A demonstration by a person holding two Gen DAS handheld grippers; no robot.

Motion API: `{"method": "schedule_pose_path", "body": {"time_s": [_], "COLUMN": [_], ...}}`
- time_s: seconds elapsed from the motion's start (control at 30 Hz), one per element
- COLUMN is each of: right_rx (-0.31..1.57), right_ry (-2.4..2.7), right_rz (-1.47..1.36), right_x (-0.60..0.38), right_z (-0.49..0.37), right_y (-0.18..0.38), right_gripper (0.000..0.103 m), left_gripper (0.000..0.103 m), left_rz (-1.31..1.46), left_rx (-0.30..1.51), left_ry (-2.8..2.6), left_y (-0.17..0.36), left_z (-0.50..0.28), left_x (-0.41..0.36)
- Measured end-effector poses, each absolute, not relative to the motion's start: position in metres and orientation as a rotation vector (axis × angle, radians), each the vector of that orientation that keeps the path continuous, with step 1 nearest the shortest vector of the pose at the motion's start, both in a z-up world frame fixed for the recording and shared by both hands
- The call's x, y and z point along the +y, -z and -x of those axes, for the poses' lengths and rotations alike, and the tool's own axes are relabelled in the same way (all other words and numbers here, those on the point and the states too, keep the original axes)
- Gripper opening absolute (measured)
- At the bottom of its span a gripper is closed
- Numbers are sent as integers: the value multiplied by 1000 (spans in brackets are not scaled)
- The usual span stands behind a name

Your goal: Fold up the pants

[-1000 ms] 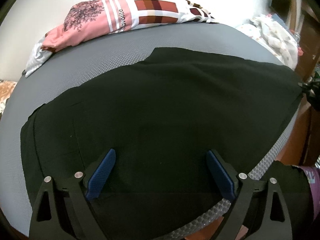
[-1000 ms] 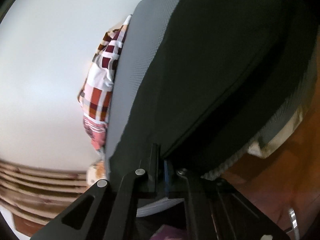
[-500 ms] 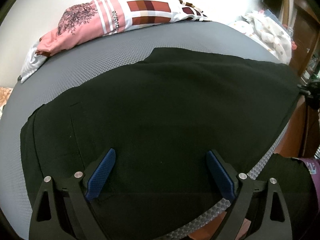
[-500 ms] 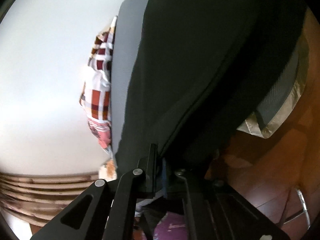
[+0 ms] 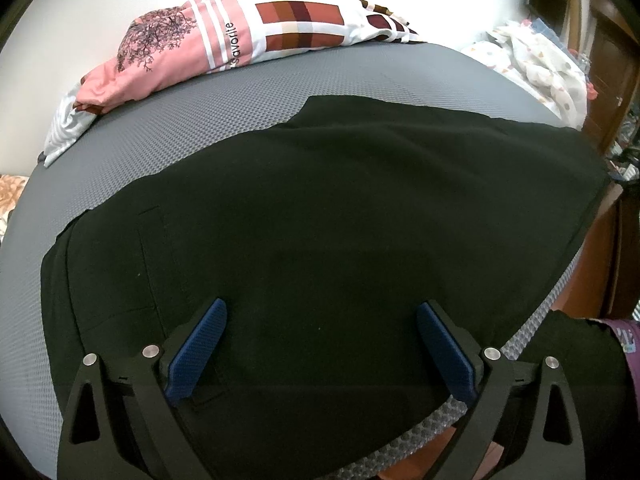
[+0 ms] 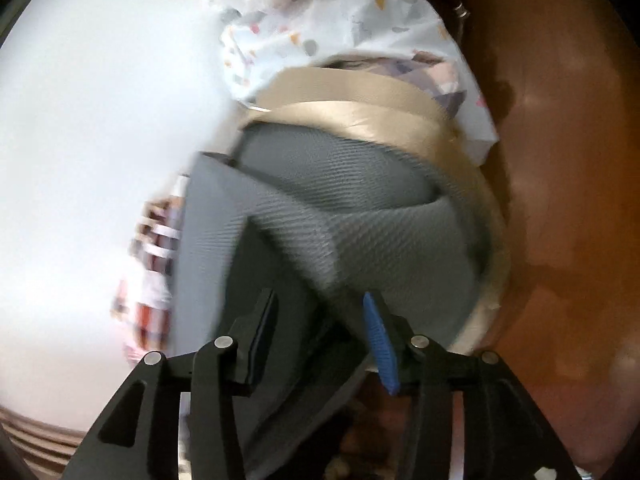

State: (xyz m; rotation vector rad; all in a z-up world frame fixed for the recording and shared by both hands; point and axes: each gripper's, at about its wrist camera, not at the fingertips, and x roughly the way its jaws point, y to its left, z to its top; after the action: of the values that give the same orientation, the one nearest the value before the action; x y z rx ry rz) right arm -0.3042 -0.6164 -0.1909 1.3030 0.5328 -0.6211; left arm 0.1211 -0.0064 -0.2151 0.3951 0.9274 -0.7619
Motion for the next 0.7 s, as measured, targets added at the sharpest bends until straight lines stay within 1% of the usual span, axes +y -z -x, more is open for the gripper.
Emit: {"method": "schedule_pose_path", "body": {"time_s": [0.13,0.2,0.23,0.27,0.3,0.33,0.5,0.53,0.57,0.6,0.67,0.7], "right_rx": [621,624,622,627,643,656,662,677,682,676,672,676], "right_ry": [534,470,448,446,447,438,426,423,417,409,412,414], "right_rz": [-1396,-1448,-1455,-1429,-1389,-1362,-1275,-1270,-1287,-1312,-1325,-1314], "right_x": [-620,-615,-612,-610,-607,-604,-605,-607,-609,-611,-613,-612], "right_z": [300,295,292,290,288,285,271,268,265,264,260,257], "right_y": [216,224,225,223,218,212,193,193,196,199,203,202], "right_gripper": [47,47,40,30,16,14,14,19,20,23,23,17], "left_gripper": [98,99,99,99,99,99,100,100,100,100,100,100], "left_rz": [-397,-400,-402,-403,-403,-403,-399,-399,-399,-398,-399,-396], "left_rx": [928,932,933,934,934,933,931,931,930,930,930,929], "left_ry": [762,760,758,757,757,758,755,754,754,753,748,739], "left_y": [215,215,216,216,216,216,215,215,215,215,215,215], "left_z": [-122,-123,-124,-124,-125,-124,-125,-124,-124,-124,-124,-125], "left_x": [-7,-8,-9,-10,-9,-9,-10,-10,-11,-11,-11,-12]}}
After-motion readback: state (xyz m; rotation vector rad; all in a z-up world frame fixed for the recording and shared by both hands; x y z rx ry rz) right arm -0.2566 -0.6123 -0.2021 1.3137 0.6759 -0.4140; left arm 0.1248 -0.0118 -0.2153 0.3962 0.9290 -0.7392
